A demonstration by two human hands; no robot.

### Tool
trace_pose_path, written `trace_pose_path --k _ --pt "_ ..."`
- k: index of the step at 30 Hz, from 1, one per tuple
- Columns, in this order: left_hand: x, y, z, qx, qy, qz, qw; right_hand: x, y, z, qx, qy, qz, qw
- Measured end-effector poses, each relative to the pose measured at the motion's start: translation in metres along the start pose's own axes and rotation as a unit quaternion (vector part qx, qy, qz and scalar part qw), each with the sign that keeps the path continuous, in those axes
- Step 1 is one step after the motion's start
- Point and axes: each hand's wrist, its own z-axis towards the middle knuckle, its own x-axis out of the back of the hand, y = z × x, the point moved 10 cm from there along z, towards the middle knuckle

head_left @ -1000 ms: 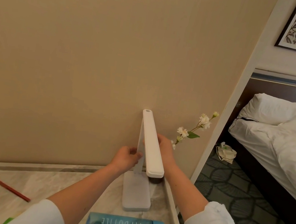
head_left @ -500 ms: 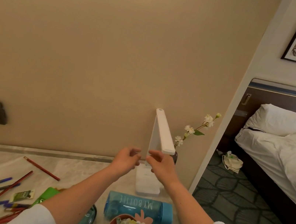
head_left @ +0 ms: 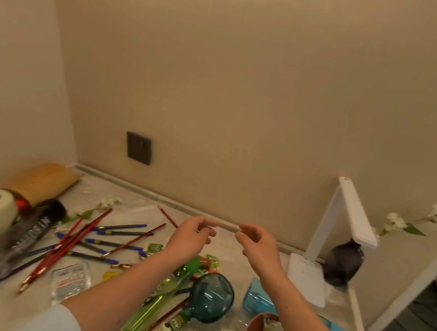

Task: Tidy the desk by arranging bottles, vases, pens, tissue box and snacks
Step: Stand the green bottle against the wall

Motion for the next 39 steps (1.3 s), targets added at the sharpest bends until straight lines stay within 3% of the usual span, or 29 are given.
trace_pose_path --k 7,14,18,21,26,30,35,39 --pt "0.063 -0.042 -0.011 0.032 0.042 0.009 0.999 -0.082 0.007 -0.003 -0.025 -0.111 -0.022 0.993" --pt "0.046 -0.086 -0.032 0.093 -0.097 0.158 0.978 -0.121 0.044 -0.009 -0.088 -0.146 -0.127 0.977" --pt "0.033 -0.100 -0.040 0.105 -0.158 0.178 0.966 -0.122 0.050 -0.008 -0.097 -0.123 -0.270 0.950" --pt "0.030 -0.105 -0.040 0.105 -0.166 0.175 0.965 -0.121 0.050 -0.008 -0.104 -0.118 -0.288 0.945" --pt "0.031 -0.094 -0.028 0.101 -0.162 0.137 0.972 -0.112 0.047 -0.005 -0.124 -0.093 -0.243 0.958" --pt "0.029 -0.069 -0.008 0.077 -0.157 0.100 0.979 -0.096 0.025 0.005 -0.116 -0.052 -0.075 0.989" --pt "0.018 -0.015 0.015 -0.001 -0.134 0.017 0.991 -0.064 0.012 0.014 -0.171 -0.021 0.042 0.984" --pt "0.001 0.019 0.033 -0.054 -0.128 -0.037 0.990 -0.038 -0.011 0.024 -0.142 -0.025 0.065 0.987"
